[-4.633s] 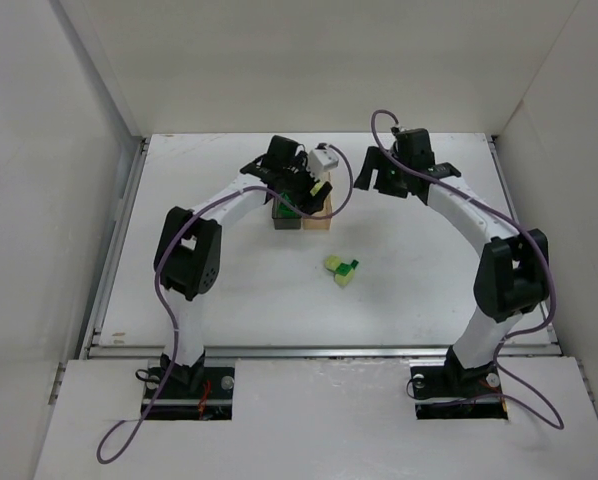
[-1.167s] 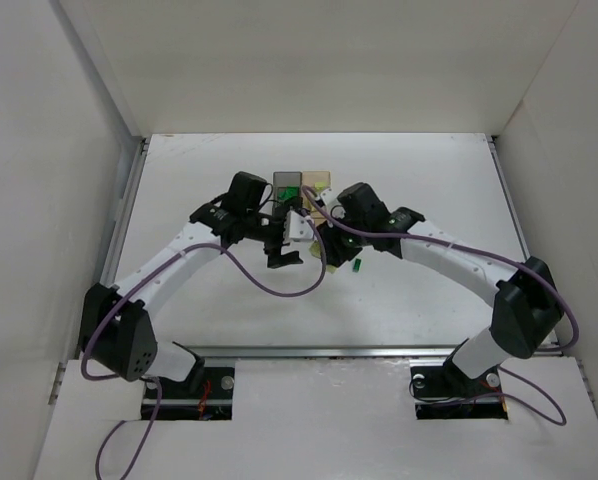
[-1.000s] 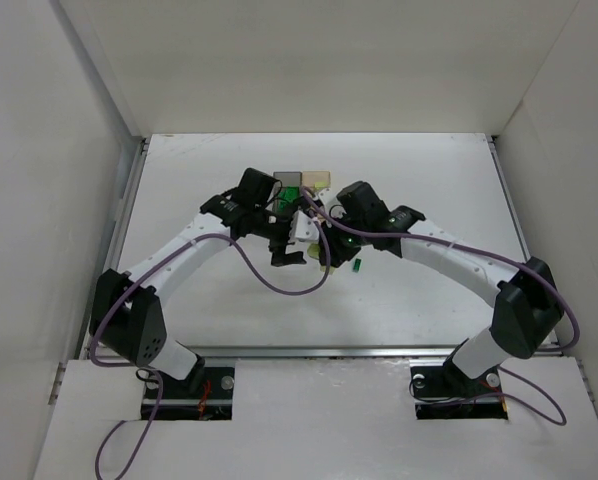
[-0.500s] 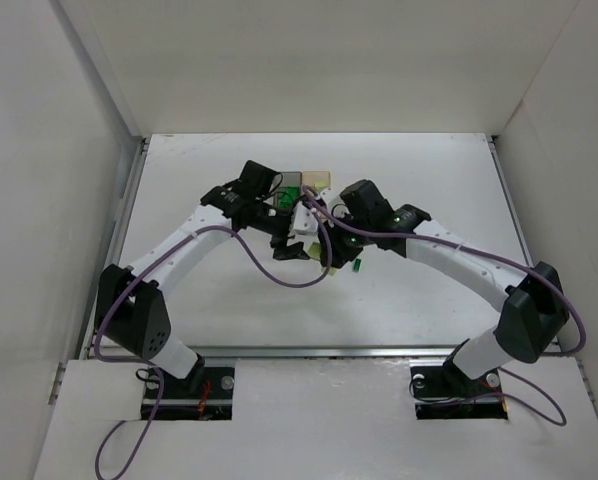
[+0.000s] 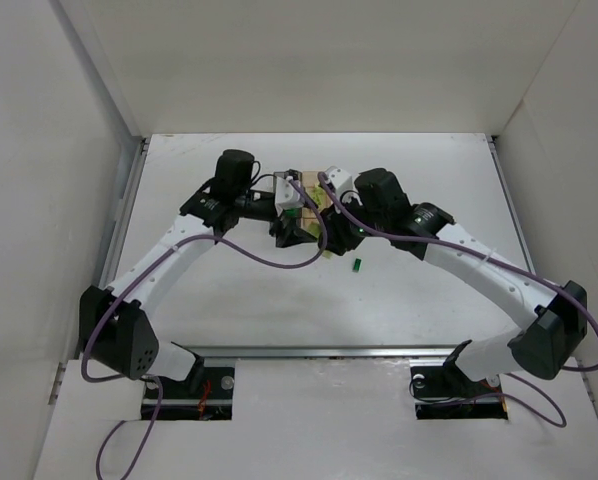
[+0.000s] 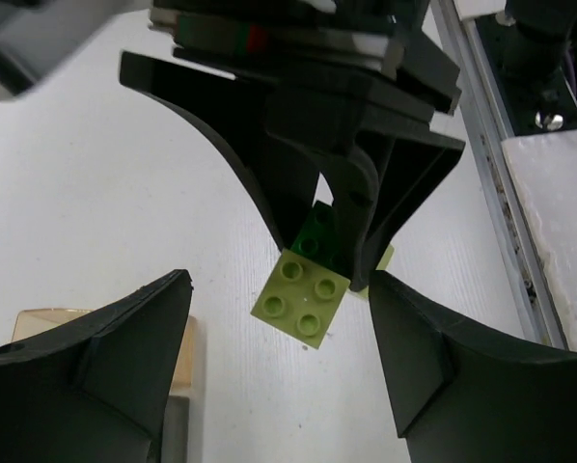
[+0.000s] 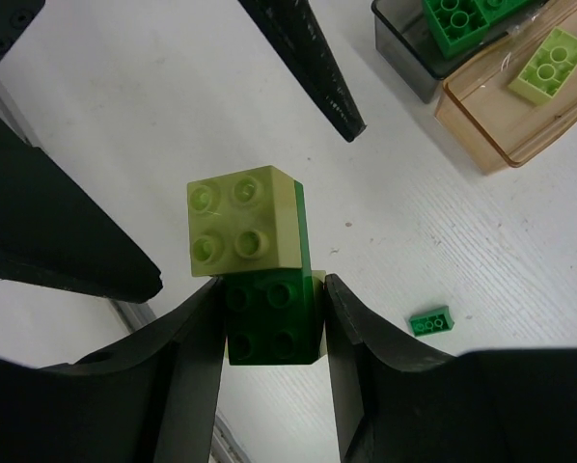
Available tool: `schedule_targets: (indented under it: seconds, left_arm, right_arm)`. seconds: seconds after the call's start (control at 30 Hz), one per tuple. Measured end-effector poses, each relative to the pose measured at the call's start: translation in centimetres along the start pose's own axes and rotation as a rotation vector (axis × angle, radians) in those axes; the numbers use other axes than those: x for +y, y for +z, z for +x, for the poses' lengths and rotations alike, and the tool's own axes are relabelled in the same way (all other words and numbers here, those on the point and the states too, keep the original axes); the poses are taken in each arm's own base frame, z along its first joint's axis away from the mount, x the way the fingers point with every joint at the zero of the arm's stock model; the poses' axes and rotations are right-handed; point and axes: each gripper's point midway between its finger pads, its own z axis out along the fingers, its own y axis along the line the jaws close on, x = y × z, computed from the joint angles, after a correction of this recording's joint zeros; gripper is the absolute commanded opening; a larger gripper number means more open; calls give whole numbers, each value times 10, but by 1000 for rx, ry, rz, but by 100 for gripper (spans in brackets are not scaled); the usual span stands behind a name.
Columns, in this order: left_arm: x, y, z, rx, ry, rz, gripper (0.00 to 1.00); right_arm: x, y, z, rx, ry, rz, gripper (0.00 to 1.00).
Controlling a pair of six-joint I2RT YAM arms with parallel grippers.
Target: Sort the legos into containers by color
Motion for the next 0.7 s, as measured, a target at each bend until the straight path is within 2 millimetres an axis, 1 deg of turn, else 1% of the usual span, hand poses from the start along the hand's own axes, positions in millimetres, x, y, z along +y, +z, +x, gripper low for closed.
schedule_targets:
  seconds: [0.07, 0.13, 0.23, 0.4, 0.43, 0.5, 0.67, 0.7]
  left_arm:
    - [2, 1, -5, -17, -9, -3, 63]
    - [3, 3, -4, -21, -35, 7, 60]
    - [6, 7, 1, -9, -41, 29, 60]
    - [3, 8, 8, 23, -19, 76, 61]
    - [2, 8, 11, 31, -13, 82, 58]
    - [0, 7, 16, 47, -11, 93, 57]
    - [-7, 6, 27, 78, -1, 130, 58]
    - [-7, 6, 28, 82, 6, 135, 54]
  right_arm:
    - [0, 0, 1, 3, 1, 0, 0]
    - [0, 0, 1, 2, 1, 0, 0]
    - [0, 0, 1, 3, 1, 0, 0]
    - [-1, 0, 4, 16, 4, 5, 0]
    - [-1, 0, 4, 15, 4, 5, 0]
    - [-1, 0, 3, 13, 3, 4, 0]
    - [-1, 0, 3, 11, 3, 4, 0]
    - [-1, 0, 3, 11, 3, 3, 0]
